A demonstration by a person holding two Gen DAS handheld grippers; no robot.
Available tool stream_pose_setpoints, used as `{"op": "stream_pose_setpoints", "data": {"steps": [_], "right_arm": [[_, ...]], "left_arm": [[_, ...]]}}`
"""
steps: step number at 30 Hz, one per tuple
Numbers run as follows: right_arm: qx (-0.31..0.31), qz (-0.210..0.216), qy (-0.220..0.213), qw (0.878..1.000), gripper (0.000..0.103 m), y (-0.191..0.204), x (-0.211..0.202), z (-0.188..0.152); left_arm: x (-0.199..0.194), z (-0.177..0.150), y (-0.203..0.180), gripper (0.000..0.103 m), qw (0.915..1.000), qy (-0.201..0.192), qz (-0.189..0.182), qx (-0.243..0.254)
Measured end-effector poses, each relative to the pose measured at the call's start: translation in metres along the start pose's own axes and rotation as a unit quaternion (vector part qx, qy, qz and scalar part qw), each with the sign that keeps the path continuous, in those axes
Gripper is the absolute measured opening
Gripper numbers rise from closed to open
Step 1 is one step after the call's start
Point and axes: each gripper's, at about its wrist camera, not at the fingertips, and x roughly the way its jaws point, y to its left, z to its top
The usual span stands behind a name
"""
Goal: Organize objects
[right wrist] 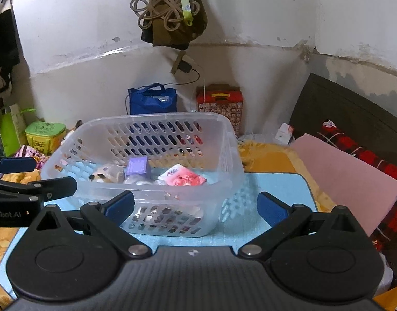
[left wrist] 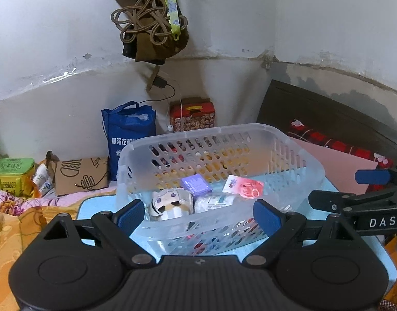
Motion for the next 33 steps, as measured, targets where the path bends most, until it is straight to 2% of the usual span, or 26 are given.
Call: {"op": "stream_pose_setpoints", "data": {"steps": [3, 11, 24, 33], "right_arm": [[-0.001, 0.007, 0.005, 1.0, 0.103, 0.0002, 0.0013, -0.0018], [0.002, 0.018, -0.002, 1.0, 0.103, 0.004, 0.0018, -0.0068], [0.001, 0.013, -0.01, 1.0, 0.103, 0.0027, -0.0005, -0.0053], [-0.002, 0.006, -0.013, 1.0, 0.103, 0.0041, -0.0035, -0.0051]], "left_arm": [[0.0045, 0.0007, 0.0006, 0.093, 0.9999, 0.002, -0.008, -0.007], [0.0061, -0.0026, 0.001, 0.093, 0.9999, 0.005, 0.006, -0.009], [0.0078, -0.0035, 0.0087, 0.093, 0.9995, 0.005, 0.024, -0.022], [0.0088, -0.0056, 0.0076, 0.093, 0.9995, 0.007, 0.023, -0.018]]}}
